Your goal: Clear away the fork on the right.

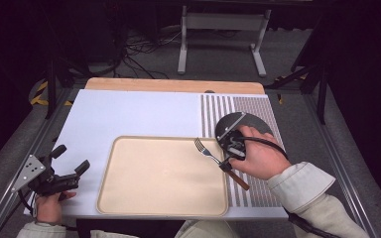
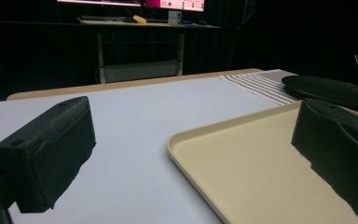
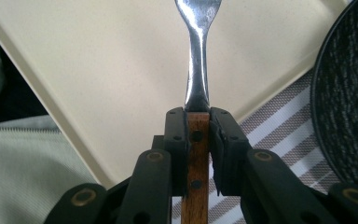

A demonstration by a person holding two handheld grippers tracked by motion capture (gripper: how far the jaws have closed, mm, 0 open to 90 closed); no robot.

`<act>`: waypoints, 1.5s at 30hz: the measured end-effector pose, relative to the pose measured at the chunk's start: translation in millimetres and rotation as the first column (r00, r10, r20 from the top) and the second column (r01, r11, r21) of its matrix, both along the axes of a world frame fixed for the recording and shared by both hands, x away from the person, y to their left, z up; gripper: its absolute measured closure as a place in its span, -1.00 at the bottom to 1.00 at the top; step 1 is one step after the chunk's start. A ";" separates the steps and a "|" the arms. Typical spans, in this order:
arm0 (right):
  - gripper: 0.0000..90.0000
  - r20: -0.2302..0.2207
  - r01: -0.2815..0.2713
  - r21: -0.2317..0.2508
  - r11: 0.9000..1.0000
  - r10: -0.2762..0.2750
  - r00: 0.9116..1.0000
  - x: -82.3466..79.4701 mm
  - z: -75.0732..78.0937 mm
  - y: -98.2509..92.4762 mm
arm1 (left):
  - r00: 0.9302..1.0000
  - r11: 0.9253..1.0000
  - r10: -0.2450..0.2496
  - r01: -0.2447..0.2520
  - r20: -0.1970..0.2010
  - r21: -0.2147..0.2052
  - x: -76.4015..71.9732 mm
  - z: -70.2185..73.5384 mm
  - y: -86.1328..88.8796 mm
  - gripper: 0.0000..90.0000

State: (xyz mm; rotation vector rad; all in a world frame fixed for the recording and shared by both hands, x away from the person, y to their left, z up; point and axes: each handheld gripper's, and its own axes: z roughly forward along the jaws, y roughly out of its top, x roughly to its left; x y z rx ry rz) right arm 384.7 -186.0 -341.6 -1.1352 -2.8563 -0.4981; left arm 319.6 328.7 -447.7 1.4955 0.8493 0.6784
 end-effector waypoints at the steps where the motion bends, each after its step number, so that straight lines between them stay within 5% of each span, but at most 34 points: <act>1: 0.73 -0.001 0.011 0.002 1.000 -0.011 1.000 -0.5 -1.1 2.4 | 1.000 1.000 0.000 0.000 0.000 0.000 0.0 0.0 0.0 -1.00; 15: 0.73 -0.066 0.195 0.020 0.981 -0.193 0.979 -1.8 -15.0 25.7 | 1.000 1.000 -0.002 0.002 0.001 -0.001 0.0 0.1 0.1 -1.00; 45: 0.72 -0.149 0.334 -0.018 0.942 -0.333 0.931 1.7 -48.6 46.4 | 1.000 1.000 -0.005 0.005 0.004 0.000 -0.3 0.5 0.1 -1.00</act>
